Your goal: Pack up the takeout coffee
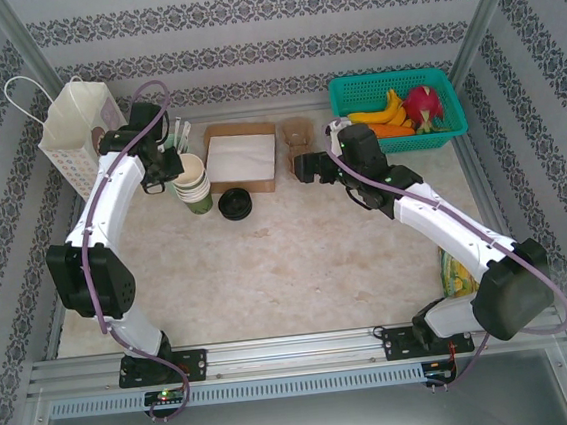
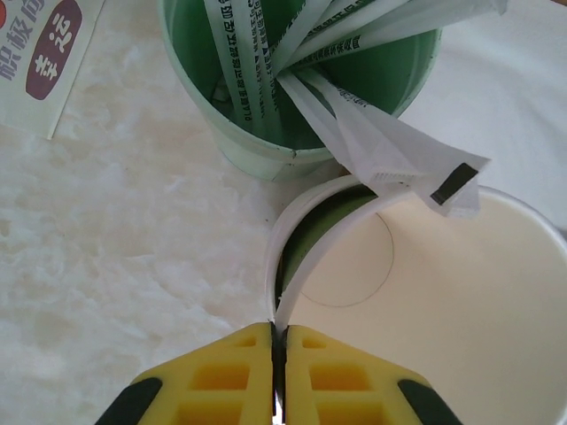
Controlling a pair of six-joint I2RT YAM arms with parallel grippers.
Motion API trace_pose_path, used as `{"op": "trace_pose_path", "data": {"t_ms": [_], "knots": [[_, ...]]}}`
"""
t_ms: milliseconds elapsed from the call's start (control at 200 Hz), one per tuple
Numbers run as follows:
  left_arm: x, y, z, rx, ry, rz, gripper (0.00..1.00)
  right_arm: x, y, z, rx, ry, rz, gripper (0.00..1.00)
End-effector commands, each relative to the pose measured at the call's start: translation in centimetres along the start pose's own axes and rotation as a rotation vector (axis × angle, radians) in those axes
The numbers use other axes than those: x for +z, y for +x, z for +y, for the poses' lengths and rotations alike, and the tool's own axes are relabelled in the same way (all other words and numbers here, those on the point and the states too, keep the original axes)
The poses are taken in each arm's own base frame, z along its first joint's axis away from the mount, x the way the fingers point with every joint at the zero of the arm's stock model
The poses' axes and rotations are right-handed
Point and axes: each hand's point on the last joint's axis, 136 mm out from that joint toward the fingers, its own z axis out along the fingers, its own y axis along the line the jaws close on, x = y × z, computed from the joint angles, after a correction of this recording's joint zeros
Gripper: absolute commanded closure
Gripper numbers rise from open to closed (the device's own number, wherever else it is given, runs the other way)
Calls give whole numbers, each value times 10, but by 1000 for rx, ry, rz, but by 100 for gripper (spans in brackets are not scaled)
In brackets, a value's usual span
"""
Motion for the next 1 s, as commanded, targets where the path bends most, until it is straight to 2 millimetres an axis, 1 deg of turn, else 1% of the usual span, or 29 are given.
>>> {"op": "trace_pose_path", "data": {"t_ms": [0,55,200,340,540,739,879,949,994], "knots": [[-7,0,-5,13,15,8,95,-7,-17,4,-32,12,-56,2],[-8,-2,-7,10,24,2,100,-9,-19,4,-33,14,-64,2],[-14,-7,-12,-8,53,-21,100,-13,-23,3,-32,20,-80,2],[-25,-13,-14,-19,78,-64,100,-16,-23,4,-36,17,-87,2],[-43,-21,-11,-35,82,-129,100,-18,-25,4,-32,17,-98,2],[-54,-25,-12,-34,98,-151,100,-20,-29,6,-23,13,-106,2],[-68,-29,-14,-21,111,-178,100,-25,-35,-1,17,49,-148,2],[-76,-31,-15,-15,124,-190,100,-27,-36,1,19,36,-163,2],[-81,-32,-17,-7,134,-194,100,-28,-36,7,4,2,-167,2]]}}
